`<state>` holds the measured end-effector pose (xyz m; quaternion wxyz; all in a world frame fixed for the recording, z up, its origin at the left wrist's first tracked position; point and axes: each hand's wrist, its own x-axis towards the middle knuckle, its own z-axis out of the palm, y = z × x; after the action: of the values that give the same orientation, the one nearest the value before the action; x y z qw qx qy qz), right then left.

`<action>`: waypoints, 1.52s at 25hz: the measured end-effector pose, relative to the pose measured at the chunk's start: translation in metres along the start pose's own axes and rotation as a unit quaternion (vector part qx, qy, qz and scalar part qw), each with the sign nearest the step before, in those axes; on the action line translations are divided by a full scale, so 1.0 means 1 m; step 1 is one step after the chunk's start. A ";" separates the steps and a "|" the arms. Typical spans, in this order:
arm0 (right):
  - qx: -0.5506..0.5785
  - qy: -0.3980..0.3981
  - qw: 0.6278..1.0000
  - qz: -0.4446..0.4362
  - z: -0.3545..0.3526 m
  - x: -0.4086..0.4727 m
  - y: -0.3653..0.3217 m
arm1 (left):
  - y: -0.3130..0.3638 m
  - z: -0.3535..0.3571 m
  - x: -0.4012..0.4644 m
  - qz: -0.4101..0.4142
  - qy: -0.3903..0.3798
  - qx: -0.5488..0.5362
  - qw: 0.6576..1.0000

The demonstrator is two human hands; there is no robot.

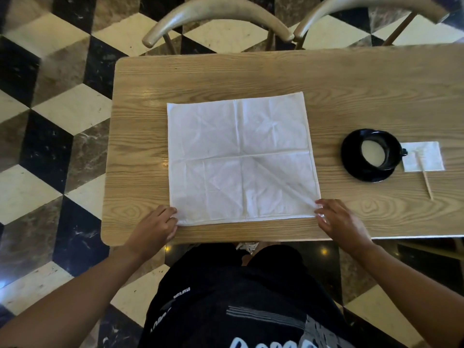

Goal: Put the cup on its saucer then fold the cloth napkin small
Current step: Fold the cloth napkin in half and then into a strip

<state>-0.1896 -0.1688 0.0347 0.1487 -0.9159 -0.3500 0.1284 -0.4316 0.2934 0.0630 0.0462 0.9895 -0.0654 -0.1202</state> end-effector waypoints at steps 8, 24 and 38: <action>0.023 0.033 0.999 0.006 -0.012 0.010 -0.012 | 0.008 -0.009 0.007 -0.084 0.009 -0.035 0.996; 0.146 0.103 0.956 0.231 -0.069 0.041 -0.067 | -0.033 -0.061 0.013 -0.147 0.057 -0.266 0.951; 0.447 0.124 0.799 0.382 -0.079 0.155 -0.028 | -0.085 -0.082 0.099 -0.416 0.128 -0.533 0.725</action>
<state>-0.0674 -0.0579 0.0974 0.5229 -0.8150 0.1463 0.2022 -0.3064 0.3695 0.1102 0.5195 0.7355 0.4346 -0.0150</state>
